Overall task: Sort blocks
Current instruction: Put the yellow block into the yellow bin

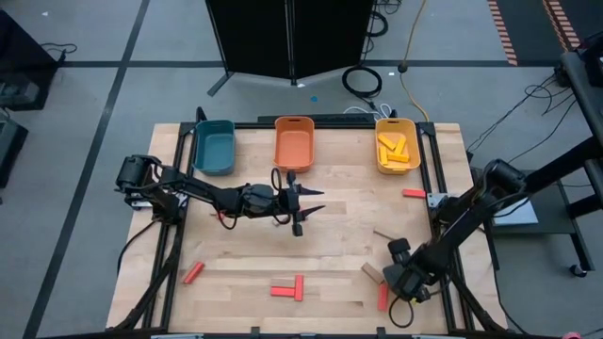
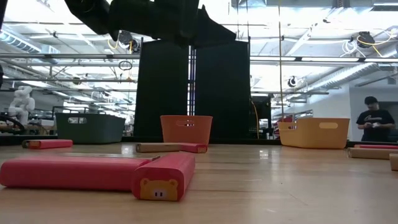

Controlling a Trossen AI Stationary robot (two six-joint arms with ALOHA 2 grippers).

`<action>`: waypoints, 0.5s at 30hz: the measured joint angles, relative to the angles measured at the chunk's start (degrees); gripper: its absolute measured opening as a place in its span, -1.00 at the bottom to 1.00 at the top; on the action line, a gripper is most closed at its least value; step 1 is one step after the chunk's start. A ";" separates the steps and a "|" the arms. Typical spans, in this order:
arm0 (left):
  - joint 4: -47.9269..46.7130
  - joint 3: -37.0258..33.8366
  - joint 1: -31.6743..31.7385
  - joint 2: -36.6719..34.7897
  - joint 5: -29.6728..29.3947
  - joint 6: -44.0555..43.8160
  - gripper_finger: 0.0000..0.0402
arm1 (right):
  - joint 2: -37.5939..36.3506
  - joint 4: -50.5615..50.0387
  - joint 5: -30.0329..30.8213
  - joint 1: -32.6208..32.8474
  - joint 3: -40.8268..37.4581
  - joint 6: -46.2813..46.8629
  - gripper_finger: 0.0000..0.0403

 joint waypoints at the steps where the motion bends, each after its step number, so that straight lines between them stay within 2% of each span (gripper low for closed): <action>1: 0.02 0.00 0.02 0.00 -0.04 -0.01 -0.17 | 0.46 0.17 -0.13 0.19 0.00 0.00 0.00; 6: 0.02 0.00 0.00 0.00 -0.06 -0.07 -0.17 | 0.62 0.15 -0.20 0.31 0.00 0.46 -0.16; 12: 0.02 0.00 0.00 0.00 -0.06 -0.09 -0.17 | 0.42 -1.46 -0.53 0.31 0.08 1.54 -0.51; 15: 0.02 0.00 0.00 0.00 -0.06 -0.09 -0.17 | 0.05 -3.07 -2.64 0.27 0.11 1.52 -0.65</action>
